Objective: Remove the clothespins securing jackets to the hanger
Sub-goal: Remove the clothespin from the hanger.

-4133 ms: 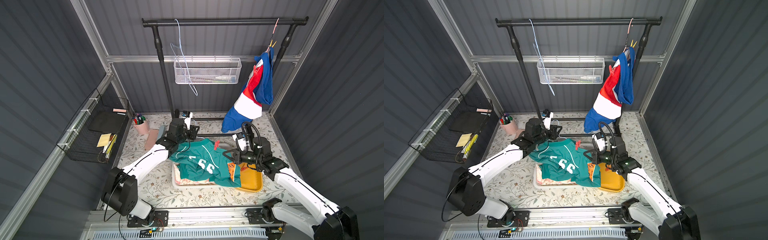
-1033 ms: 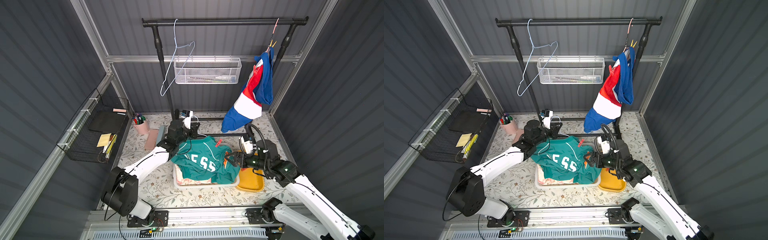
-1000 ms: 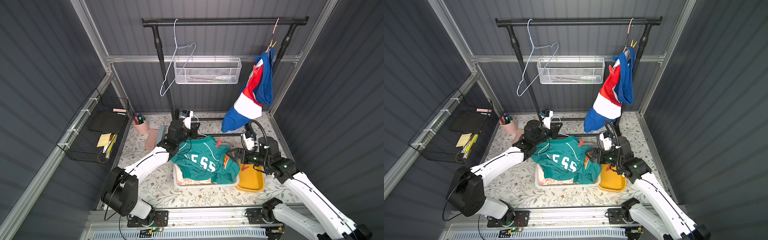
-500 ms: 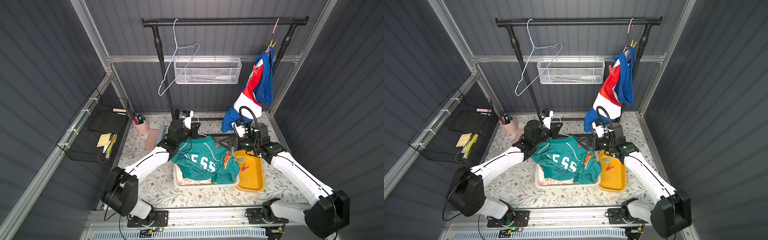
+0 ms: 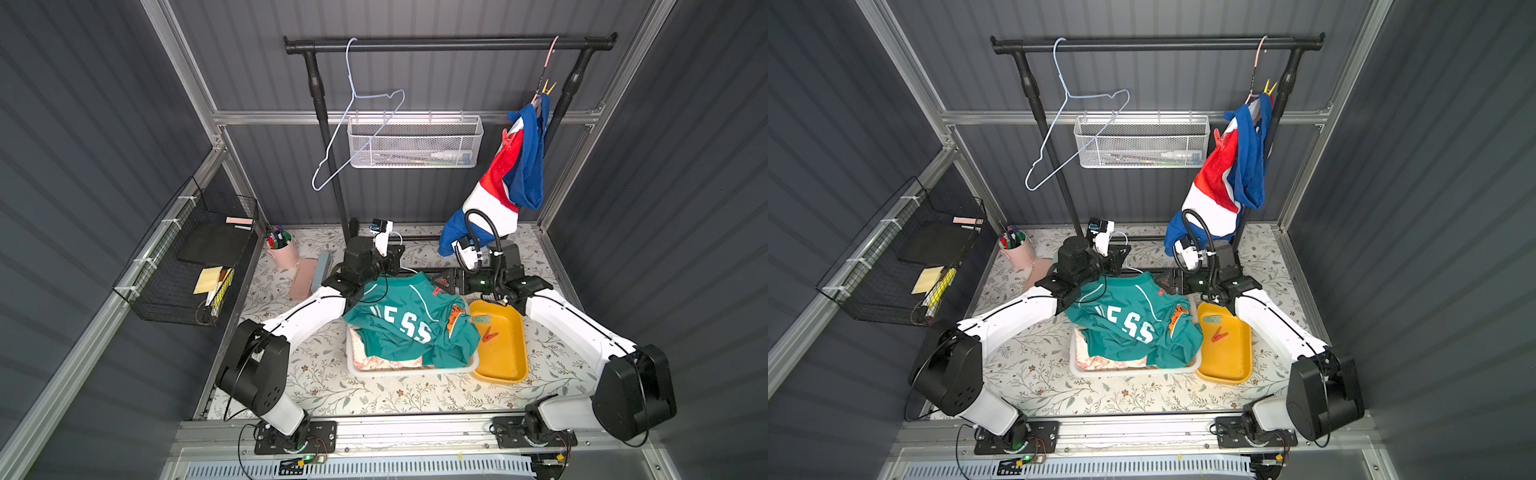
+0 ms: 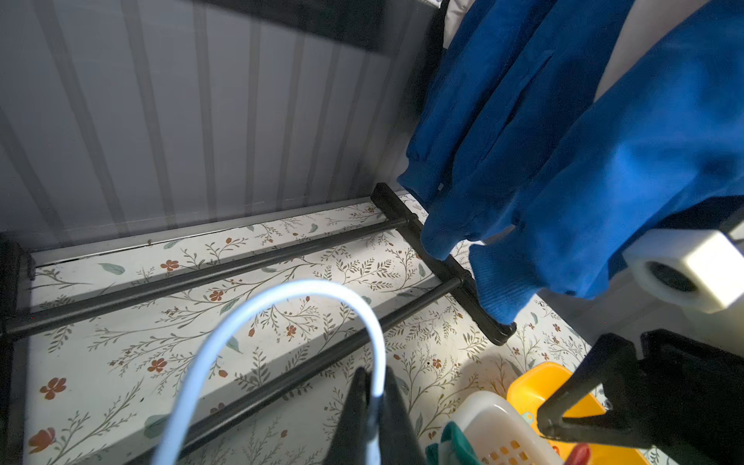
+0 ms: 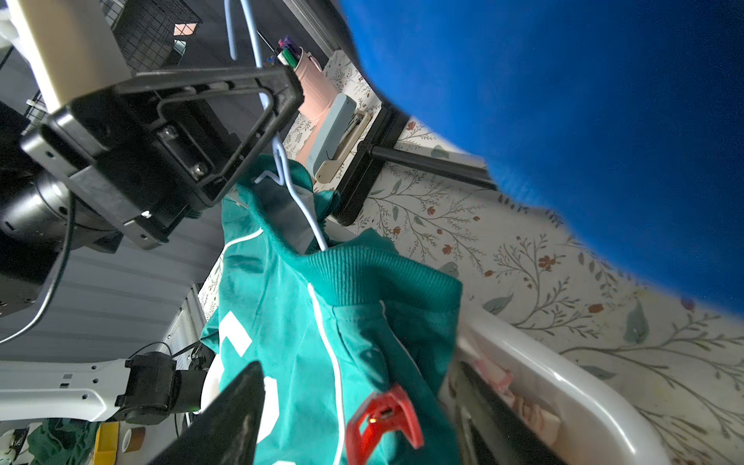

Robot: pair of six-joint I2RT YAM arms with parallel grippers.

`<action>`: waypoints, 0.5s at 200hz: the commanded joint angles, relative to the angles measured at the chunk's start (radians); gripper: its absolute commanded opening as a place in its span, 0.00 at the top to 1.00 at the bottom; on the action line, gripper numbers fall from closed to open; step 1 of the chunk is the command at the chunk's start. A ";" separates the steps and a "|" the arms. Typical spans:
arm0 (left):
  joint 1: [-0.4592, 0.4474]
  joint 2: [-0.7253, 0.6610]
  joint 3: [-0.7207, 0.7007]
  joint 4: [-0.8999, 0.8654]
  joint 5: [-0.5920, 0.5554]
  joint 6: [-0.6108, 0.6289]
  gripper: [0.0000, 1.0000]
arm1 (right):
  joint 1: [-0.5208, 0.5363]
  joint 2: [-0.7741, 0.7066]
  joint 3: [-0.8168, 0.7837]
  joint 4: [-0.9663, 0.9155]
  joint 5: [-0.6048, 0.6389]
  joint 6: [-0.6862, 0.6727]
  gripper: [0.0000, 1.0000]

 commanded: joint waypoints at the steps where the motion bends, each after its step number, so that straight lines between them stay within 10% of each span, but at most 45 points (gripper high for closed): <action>1: -0.005 0.023 0.037 0.035 0.011 0.034 1.00 | -0.002 0.017 0.018 0.016 -0.029 -0.024 0.29; 100: -0.005 0.063 0.065 0.029 0.023 0.045 1.00 | -0.002 0.050 0.045 -0.027 0.003 -0.057 0.48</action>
